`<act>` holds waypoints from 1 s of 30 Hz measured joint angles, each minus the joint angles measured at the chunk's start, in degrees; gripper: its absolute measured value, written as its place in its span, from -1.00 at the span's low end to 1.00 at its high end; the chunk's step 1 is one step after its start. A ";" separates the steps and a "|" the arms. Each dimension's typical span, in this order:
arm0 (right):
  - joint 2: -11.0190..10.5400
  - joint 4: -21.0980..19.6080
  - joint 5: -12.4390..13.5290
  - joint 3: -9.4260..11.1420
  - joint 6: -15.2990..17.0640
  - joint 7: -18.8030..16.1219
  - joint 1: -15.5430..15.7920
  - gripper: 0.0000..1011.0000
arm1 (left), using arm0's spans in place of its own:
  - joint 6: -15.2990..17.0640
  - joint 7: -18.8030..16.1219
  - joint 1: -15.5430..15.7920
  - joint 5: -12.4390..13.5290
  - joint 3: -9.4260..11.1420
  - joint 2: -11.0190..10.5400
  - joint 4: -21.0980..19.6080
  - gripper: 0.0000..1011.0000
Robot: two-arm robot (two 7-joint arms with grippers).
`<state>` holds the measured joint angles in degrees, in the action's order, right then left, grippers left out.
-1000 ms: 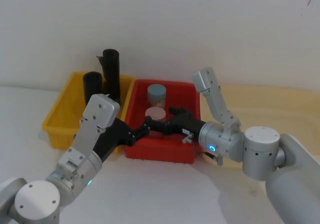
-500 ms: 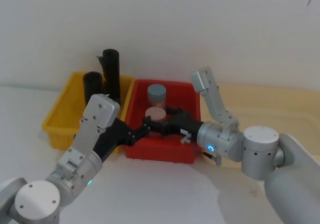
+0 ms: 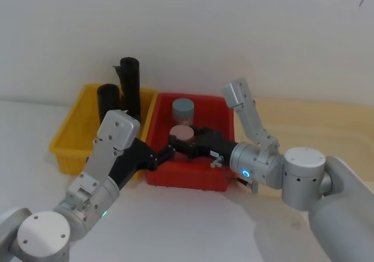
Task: Pick up the garbage bag with the one hand and transfer it to the other hand.
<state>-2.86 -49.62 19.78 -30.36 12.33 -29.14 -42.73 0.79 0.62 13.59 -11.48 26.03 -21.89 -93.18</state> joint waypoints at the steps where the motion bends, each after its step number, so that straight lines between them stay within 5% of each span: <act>1: 0.00 0.00 0.01 0.00 0.00 -0.01 0.00 0.46 | 0.00 0.00 0.00 0.00 0.00 0.00 0.00 0.98; 3: 0.01 0.00 0.03 0.00 0.00 -0.03 0.00 0.32 | 0.00 0.00 0.00 0.01 0.00 0.00 0.00 0.98; 17: -0.17 -0.72 0.22 0.04 0.06 -0.06 0.30 0.32 | 0.00 0.00 0.00 0.00 0.00 0.00 0.00 0.98; 30: -2.72 -12.28 1.82 3.11 -0.06 4.06 5.61 0.32 | 0.00 0.00 0.00 0.00 0.00 0.00 0.00 0.98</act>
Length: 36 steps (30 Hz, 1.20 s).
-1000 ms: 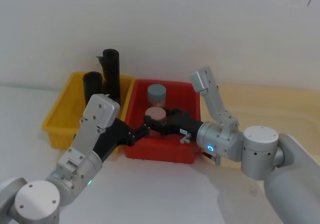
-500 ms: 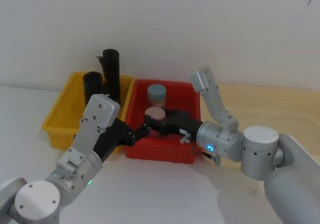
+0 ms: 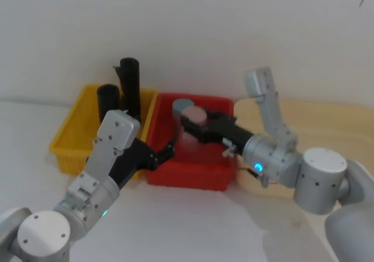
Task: Pick up the garbage bag with the one hand and transfer it to the other hand.
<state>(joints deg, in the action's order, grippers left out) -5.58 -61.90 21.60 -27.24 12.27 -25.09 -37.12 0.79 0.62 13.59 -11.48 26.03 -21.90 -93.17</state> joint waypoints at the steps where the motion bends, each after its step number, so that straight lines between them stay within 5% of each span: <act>1: -0.36 -1.63 0.16 0.55 -0.17 0.94 0.83 0.32 | 0.00 0.00 0.00 0.00 0.00 0.01 0.00 0.98; 21: -3.65 -19.98 -0.53 8.46 -2.29 13.99 10.78 0.32 | 0.00 0.00 0.00 0.00 0.00 0.00 0.00 0.98; 36: -4.82 -26.32 -1.55 14.18 -0.84 21.49 16.34 0.32 | 0.00 0.00 0.00 0.00 0.00 0.00 0.00 0.98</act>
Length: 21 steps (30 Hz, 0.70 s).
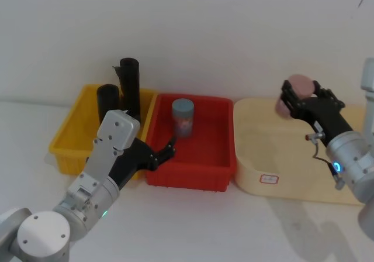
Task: Pick up the garbage bag with the one hand and transfer it to the other hand.
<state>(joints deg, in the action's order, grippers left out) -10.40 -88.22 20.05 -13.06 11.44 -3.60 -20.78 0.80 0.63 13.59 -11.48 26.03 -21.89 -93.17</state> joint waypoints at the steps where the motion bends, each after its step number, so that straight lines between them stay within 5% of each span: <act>1: -0.06 -0.15 0.05 0.24 0.48 0.25 0.15 0.32 | 0.00 0.00 0.00 0.00 0.00 0.00 0.00 0.98; 12: -0.77 0.24 1.74 1.95 6.29 0.18 0.68 0.36 | 0.00 0.00 0.00 0.00 0.00 0.00 0.00 0.98; 21: -1.05 1.71 2.83 2.43 9.53 -1.10 0.16 0.89 | 0.35 -0.65 -0.04 0.29 -0.45 0.16 -0.52 0.98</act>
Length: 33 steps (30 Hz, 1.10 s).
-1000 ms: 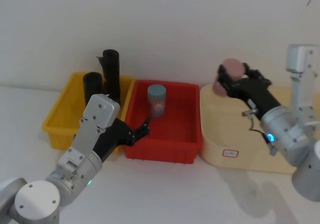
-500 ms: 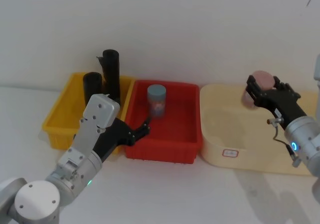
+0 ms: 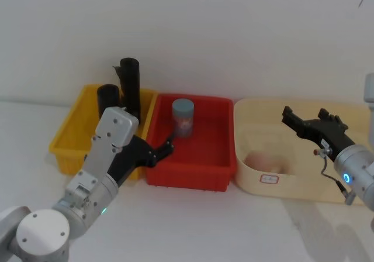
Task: Pick up the garbage bag with the one hand and transfer it to the other hand.
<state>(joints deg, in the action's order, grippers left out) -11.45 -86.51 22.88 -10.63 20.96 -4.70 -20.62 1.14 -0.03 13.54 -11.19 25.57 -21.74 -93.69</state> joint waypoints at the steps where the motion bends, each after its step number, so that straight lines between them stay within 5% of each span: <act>1: -0.01 0.09 0.07 0.02 0.19 -0.07 -0.02 0.94 | 0.00 0.00 0.00 0.00 0.00 0.00 0.00 0.98; 12: -0.16 0.90 0.63 0.27 1.84 -0.76 -0.28 0.98 | 2.66 -1.68 -0.31 -0.01 -3.60 -1.08 -3.25 0.98; 23: -0.22 1.21 0.85 0.36 2.55 -1.00 -0.36 0.98 | 7.43 -0.65 -1.64 -3.11 -9.26 -4.27 -5.60 0.98; 33: -0.26 1.30 0.95 0.41 2.77 -1.10 -0.41 0.98 | 11.96 2.05 -2.17 -6.02 -12.16 -6.23 -5.11 0.98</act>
<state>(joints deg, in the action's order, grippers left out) -11.71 -85.22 23.82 -10.22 23.73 -5.80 -21.03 13.10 2.02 11.37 -17.21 13.41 -27.97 -98.80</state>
